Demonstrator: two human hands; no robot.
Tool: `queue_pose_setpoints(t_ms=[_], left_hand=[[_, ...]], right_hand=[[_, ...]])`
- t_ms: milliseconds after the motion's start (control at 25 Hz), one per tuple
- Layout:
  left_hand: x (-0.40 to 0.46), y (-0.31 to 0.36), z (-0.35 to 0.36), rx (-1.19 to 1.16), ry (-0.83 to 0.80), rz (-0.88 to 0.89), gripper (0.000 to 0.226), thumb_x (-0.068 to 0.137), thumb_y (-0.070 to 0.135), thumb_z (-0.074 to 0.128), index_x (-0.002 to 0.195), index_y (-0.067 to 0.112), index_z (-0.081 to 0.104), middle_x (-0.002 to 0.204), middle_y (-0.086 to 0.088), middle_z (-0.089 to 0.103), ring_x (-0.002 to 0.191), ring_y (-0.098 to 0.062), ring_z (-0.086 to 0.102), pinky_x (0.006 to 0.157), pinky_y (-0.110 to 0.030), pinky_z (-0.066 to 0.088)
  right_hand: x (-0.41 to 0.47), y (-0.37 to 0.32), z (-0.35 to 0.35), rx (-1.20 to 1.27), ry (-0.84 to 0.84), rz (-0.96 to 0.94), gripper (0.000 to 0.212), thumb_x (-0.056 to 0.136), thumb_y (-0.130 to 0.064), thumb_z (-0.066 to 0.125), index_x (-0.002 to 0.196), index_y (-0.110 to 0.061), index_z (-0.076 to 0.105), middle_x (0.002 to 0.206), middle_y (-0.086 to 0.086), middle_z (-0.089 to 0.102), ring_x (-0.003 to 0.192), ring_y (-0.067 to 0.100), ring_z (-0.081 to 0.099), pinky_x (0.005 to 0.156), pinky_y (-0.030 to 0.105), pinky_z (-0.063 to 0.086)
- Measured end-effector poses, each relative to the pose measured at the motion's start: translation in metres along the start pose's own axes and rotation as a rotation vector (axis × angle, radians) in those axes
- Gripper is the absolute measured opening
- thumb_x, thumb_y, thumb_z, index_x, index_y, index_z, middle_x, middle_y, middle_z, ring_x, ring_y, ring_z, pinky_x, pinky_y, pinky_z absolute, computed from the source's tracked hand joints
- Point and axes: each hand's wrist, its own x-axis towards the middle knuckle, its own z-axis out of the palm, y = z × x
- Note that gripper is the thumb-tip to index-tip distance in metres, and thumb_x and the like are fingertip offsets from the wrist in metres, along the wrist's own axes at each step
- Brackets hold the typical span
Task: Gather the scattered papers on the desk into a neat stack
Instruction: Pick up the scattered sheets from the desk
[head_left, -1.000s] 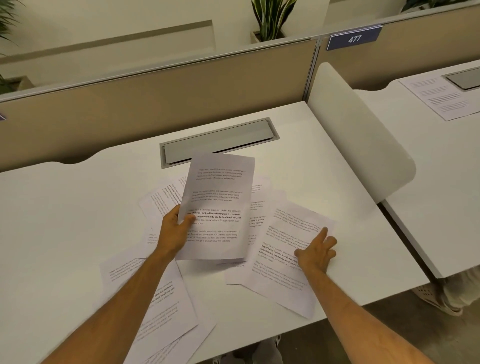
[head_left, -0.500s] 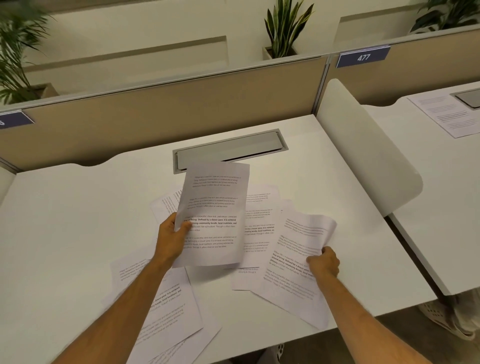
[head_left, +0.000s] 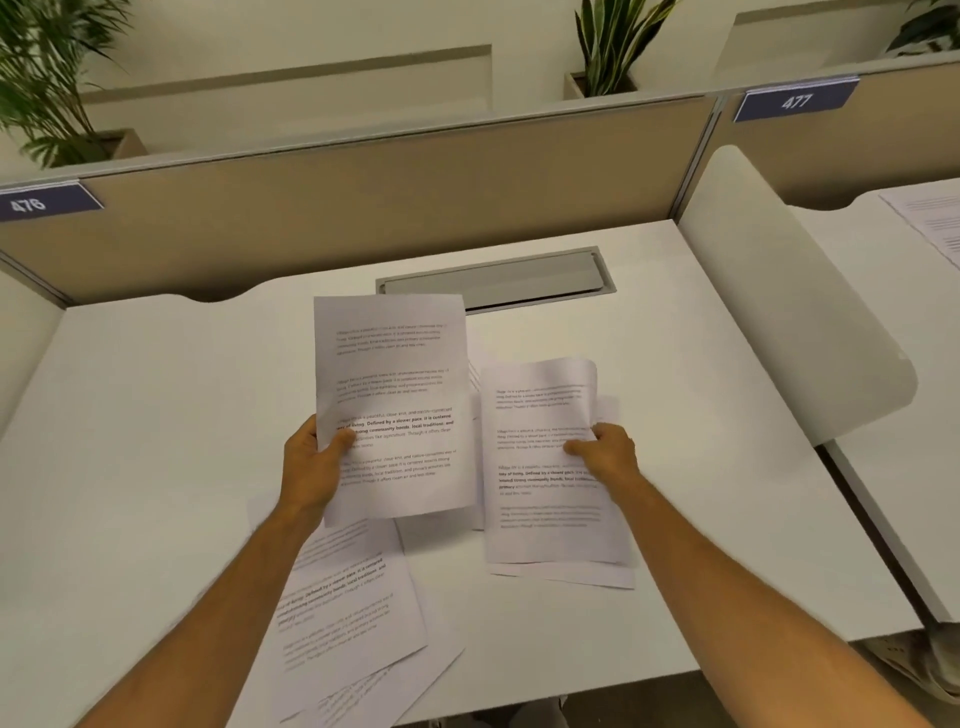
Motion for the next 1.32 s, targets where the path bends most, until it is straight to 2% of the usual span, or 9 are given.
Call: queue_pose_setpoints(t_ms=[160,320,480,560,680,800,1000,1200,1320], left_hand=[[0.006,-0.004,-0.007,0.009,0.016,-0.015,0.033,0.097,0.018,0.067,0.130,0.020,0.065,0.115,0.001,0.075,0.097,-0.024,0.074,0.080,-0.042,0.063],[0.013,-0.010,-0.020,0.045,0.027,-0.035,0.032,0.097,0.020,0.066,0.129,0.022,0.065,0.117,0.000,0.075,0.098,-0.027,0.074,0.081,-0.046,0.063],[0.017,-0.012,-0.029,0.043,0.026,-0.037,0.032,0.098,0.020,0.066,0.129,0.022,0.065,0.117,0.000,0.075,0.099,-0.027,0.074,0.081,-0.047,0.062],[0.020,-0.007,-0.027,0.037,0.019,-0.034,0.032,0.098,0.020,0.066,0.129,0.022,0.065,0.117,0.000,0.074,0.099,-0.026,0.074,0.081,-0.046,0.063],[0.025,0.004,-0.020,0.017,-0.001,-0.028,0.031,0.098,0.020,0.065,0.129,0.022,0.065,0.116,-0.001,0.074,0.097,-0.027,0.074,0.081,-0.047,0.063],[0.029,0.013,-0.011,0.013,-0.035,-0.025,0.031,0.100,0.020,0.062,0.130,0.023,0.063,0.115,0.000,0.074,0.097,-0.027,0.073,0.080,-0.046,0.062],[0.023,0.018,0.004,0.029,-0.126,-0.072,0.030,0.104,0.012,0.051,0.131,0.022,0.060,0.112,0.002,0.073,0.098,-0.020,0.072,0.091,-0.048,0.059],[0.004,0.030,0.024,-0.051,-0.326,-0.156,0.031,0.103,0.010,0.052,0.125,0.028,0.064,0.113,0.000,0.077,0.104,-0.026,0.074,0.092,-0.047,0.059],[-0.007,0.040,0.024,-0.087,-0.488,-0.153,0.028,0.100,0.031,0.062,0.128,0.028,0.065,0.116,-0.002,0.077,0.103,-0.026,0.075,0.087,-0.046,0.061]], right_hand=[[0.004,-0.005,0.045,-0.474,0.195,0.079,0.076,0.081,-0.033,0.078,0.140,-0.008,0.036,0.143,0.016,0.035,0.123,0.041,0.045,0.096,0.045,0.048],[0.006,-0.010,0.067,-0.551,0.205,0.085,0.098,0.074,-0.025,0.083,0.147,-0.013,0.020,0.146,0.017,0.033,0.120,0.041,0.049,0.098,0.047,0.046],[0.017,-0.009,0.058,-0.421,0.216,0.112,0.078,0.088,-0.013,0.066,0.151,-0.010,0.019,0.136,0.018,0.054,0.122,0.040,0.053,0.101,0.045,0.042],[0.023,-0.010,0.038,-0.257,0.193,0.059,0.056,0.090,-0.010,0.061,0.142,-0.007,0.041,0.133,0.021,0.058,0.119,0.040,0.057,0.100,0.043,0.048],[0.024,-0.020,-0.006,-0.165,0.223,-0.105,0.021,0.089,-0.007,0.054,0.106,-0.007,0.068,0.110,0.021,0.068,0.098,0.038,0.066,0.080,0.037,0.055],[0.014,-0.038,-0.052,0.010,0.261,-0.197,0.015,0.088,-0.005,0.054,0.086,-0.011,0.068,0.091,0.015,0.072,0.081,0.033,0.069,0.060,0.026,0.050],[-0.007,-0.060,-0.092,0.539,0.115,-0.167,0.017,0.091,-0.005,0.065,0.098,-0.018,0.073,0.090,0.001,0.080,0.074,0.020,0.078,0.055,0.030,0.061],[-0.021,-0.074,-0.024,0.647,-0.136,-0.152,0.017,0.092,-0.013,0.069,0.109,-0.015,0.073,0.106,0.007,0.079,0.092,0.027,0.076,0.073,0.038,0.063],[-0.033,-0.087,0.022,0.699,-0.245,-0.113,0.022,0.094,-0.014,0.067,0.115,-0.014,0.068,0.114,0.008,0.076,0.102,0.031,0.073,0.088,0.048,0.060]])
